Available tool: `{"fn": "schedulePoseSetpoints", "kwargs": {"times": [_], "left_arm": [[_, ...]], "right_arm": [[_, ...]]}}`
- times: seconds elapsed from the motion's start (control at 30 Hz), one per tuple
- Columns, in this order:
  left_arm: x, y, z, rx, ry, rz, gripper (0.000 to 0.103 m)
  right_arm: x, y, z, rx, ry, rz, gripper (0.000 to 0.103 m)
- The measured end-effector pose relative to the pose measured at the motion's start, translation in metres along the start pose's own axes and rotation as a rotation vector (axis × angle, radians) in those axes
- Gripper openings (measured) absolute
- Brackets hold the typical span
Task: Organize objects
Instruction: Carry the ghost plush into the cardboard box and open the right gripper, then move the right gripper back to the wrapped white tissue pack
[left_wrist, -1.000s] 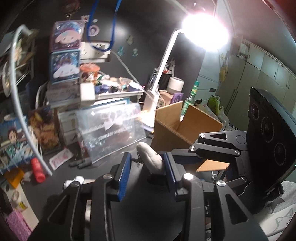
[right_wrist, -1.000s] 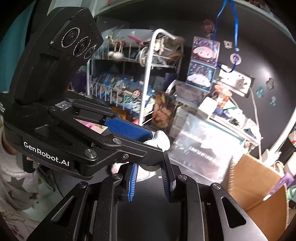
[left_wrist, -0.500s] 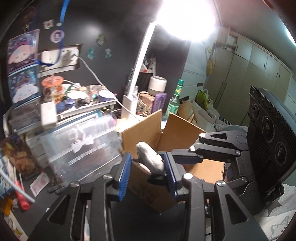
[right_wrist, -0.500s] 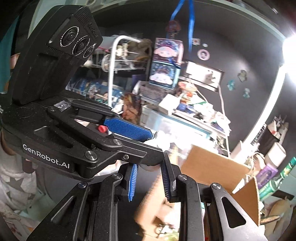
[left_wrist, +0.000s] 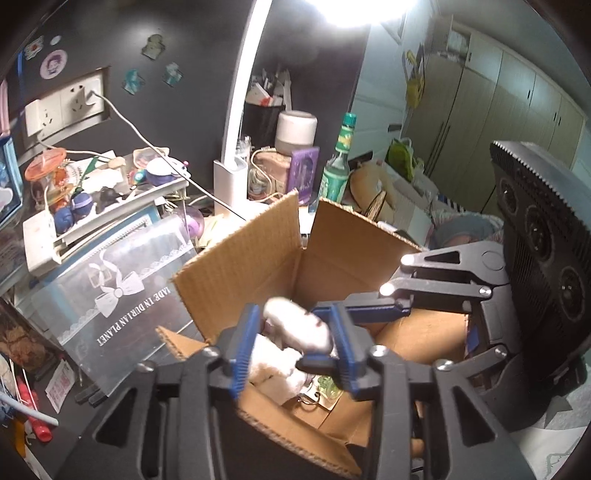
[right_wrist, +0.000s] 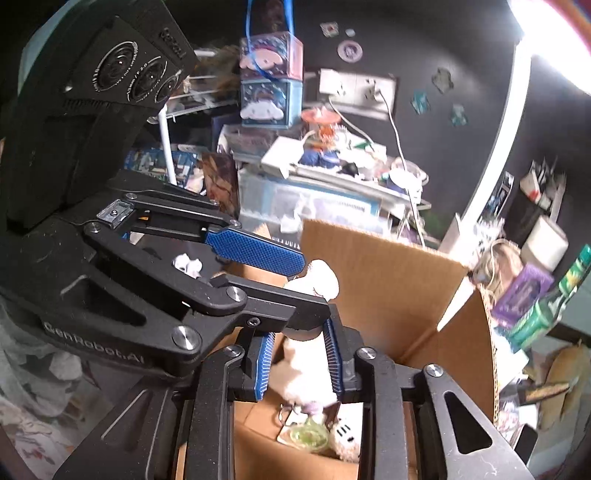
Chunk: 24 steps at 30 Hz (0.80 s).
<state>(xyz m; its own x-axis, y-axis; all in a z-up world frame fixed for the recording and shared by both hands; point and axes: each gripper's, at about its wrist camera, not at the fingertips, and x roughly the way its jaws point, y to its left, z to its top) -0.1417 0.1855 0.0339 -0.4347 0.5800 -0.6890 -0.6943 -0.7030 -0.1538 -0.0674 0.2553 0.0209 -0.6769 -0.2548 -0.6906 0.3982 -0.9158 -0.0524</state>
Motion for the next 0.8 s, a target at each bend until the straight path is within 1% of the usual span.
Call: {"fn": "schedulePoseSetpoints", "kwargs": {"times": [0.03, 0.1, 0.13, 0.23, 0.37, 0.5, 0.57, 0.67, 0.8], "left_arm": [[0.000, -0.002, 0.000, 0.004, -0.004, 0.005, 0.059], [-0.001, -0.003, 0.001, 0.005, -0.014, 0.002, 0.064], [-0.003, -0.003, 0.001, 0.005, -0.020, -0.003, 0.065], [-0.012, -0.004, 0.001, 0.011, -0.042, -0.001, 0.071], [-0.034, 0.001, -0.004, 0.010, -0.081, 0.020, 0.072], [-0.064, 0.019, -0.018, -0.013, -0.120, 0.085, 0.073], [-0.082, 0.032, -0.029, -0.039, -0.139, 0.131, 0.076], [-0.108, 0.053, -0.053, -0.093, -0.160, 0.187, 0.077], [-0.131, 0.076, -0.086, -0.161, -0.173, 0.262, 0.078]], "right_arm": [[0.000, -0.001, -0.002, -0.002, 0.009, 0.001, 0.026], [0.000, -0.001, -0.005, -0.006, 0.020, -0.012, 0.044], [-0.002, -0.001, -0.007, -0.011, 0.019, -0.020, 0.046], [-0.005, -0.002, -0.008, -0.010, 0.019, -0.023, 0.047], [-0.009, 0.003, -0.006, -0.014, 0.007, -0.022, 0.047], [-0.014, 0.023, 0.002, -0.045, -0.034, 0.005, 0.047], [-0.015, 0.037, 0.008, -0.066, -0.057, 0.029, 0.047], [-0.014, 0.067, 0.018, -0.109, -0.088, 0.094, 0.047], [0.001, 0.105, 0.024, -0.149, -0.085, 0.185, 0.047]]}}
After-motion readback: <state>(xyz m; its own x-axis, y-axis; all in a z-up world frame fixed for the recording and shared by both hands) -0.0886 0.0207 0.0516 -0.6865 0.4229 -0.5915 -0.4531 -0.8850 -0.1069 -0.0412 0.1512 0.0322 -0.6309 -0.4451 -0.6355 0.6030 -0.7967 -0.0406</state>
